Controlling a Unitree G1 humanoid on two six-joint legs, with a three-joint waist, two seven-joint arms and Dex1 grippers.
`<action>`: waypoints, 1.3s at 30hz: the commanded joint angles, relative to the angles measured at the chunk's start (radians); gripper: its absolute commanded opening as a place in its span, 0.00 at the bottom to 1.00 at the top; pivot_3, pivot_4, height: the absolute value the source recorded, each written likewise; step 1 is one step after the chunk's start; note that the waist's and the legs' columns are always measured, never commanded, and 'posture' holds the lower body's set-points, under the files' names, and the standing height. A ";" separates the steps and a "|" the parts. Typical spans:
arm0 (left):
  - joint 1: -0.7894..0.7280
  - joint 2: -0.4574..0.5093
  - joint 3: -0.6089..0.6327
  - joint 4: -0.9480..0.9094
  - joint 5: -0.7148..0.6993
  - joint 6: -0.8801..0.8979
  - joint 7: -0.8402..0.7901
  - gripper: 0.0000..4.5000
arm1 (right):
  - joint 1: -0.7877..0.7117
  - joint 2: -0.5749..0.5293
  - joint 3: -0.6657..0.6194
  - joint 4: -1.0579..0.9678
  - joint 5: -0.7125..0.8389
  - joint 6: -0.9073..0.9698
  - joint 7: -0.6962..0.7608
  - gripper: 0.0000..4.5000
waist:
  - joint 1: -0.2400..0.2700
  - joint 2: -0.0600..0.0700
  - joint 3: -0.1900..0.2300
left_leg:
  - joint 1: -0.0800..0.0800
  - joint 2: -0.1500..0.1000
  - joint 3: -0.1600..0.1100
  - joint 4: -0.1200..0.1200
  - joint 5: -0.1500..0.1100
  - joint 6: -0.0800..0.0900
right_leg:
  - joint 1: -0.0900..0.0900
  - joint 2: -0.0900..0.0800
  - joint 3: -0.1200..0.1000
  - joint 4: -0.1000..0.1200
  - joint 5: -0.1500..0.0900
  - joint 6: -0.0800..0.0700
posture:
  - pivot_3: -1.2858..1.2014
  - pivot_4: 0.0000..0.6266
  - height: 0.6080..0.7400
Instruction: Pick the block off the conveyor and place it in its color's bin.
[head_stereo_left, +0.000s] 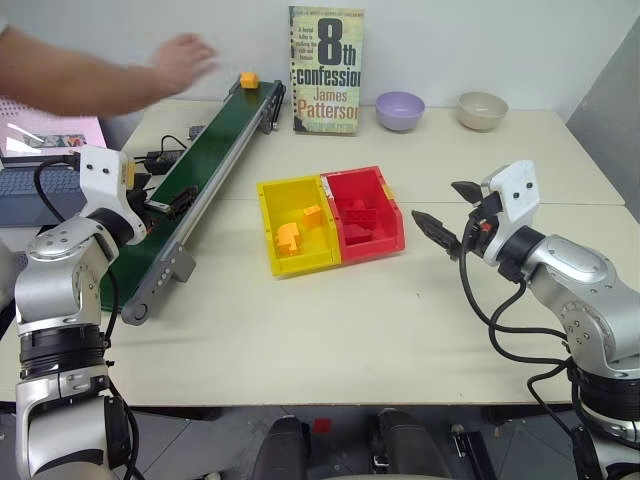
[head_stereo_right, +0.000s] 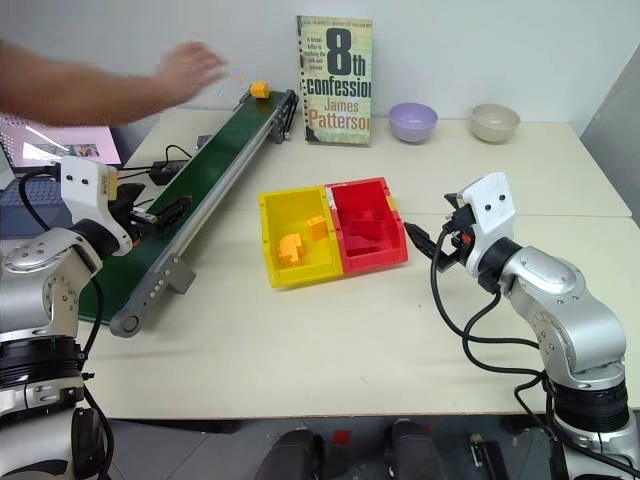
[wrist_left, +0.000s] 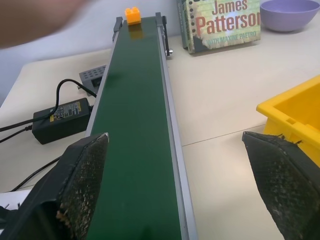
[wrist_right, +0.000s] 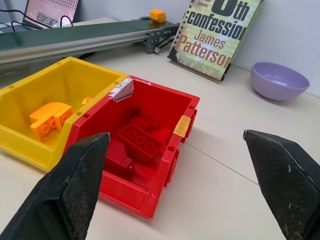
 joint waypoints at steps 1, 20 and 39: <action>-0.024 0.024 0.015 -0.014 -0.008 -0.006 -0.004 0.99 | -0.011 -0.002 -0.020 -0.030 0.001 -0.010 -0.003 1.00 | 0.000 0.000 0.000 | 0.000 0.000 0.000 0.000 0.000 0.000 | 0.000 0.000 0.000 0.000 0.000 0.000 | 0.52 0.24 1.00; -0.006 -0.042 0.136 0.008 -0.058 -0.045 0.123 0.99 | -0.208 0.050 0.046 0.020 0.209 0.002 0.217 1.00 | -0.001 0.000 0.000 | 0.000 0.001 -0.001 0.000 0.000 0.000 | 0.000 0.000 0.000 0.000 0.000 0.000 | 0.52 0.24 1.00; -0.015 -0.042 0.069 0.045 -0.039 0.003 0.114 0.99 | -0.208 0.058 0.087 -0.007 0.238 0.005 0.256 1.00 | 0.000 0.000 0.000 | 0.000 0.001 -0.001 0.000 0.000 0.000 | 0.000 -0.002 0.000 0.000 0.000 0.000 | 0.52 0.24 1.00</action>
